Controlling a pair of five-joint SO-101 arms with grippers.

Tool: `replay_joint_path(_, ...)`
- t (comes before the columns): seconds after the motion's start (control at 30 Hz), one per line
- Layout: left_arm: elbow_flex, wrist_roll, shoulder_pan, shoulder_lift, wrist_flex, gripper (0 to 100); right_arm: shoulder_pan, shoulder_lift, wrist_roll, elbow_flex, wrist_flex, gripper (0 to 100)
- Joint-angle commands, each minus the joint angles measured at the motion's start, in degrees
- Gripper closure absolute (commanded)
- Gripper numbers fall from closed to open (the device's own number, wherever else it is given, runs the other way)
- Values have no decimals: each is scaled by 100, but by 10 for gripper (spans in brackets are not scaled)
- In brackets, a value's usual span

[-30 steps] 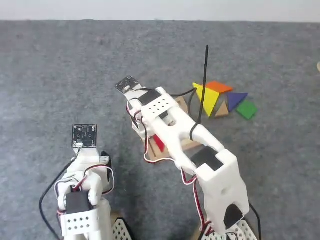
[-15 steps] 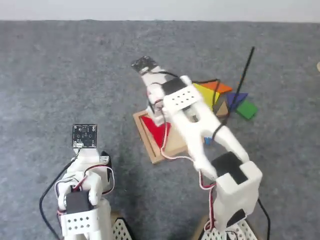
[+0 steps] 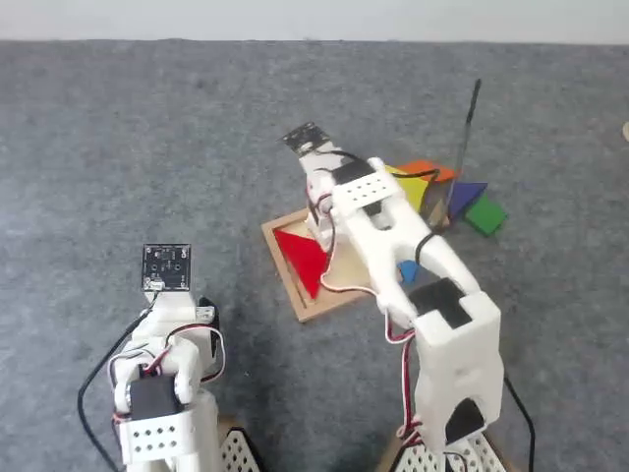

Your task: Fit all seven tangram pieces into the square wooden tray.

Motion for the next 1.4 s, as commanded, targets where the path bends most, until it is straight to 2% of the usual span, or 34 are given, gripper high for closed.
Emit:
replay_joint_path(0.0, -75, -9, -26, -114, 18, 907, -295, -110, 44, -35, 92, 681)
replay_joint_path(0.23, -75, -9, -26, -114, 18, 907, -611, -110, 53, -44, 242, 681)
replay_joint_path(0.57, -75, -9, -26, -114, 18, 907, 435, -259, 229, -176, 277, 681)
replay_joint_path(1.13, -75, -9, -26, -114, 18, 907, 708, 277, 316, -18, 681, 682)
replay_joint_path(1.2, -75, -9, -26, -114, 18, 907, 725, 277, 316, -9, 708, 708)
replay_joint_path(1.37, -75, -9, -26, -114, 18, 907, 734, 277, 308, 9, 840, 890)
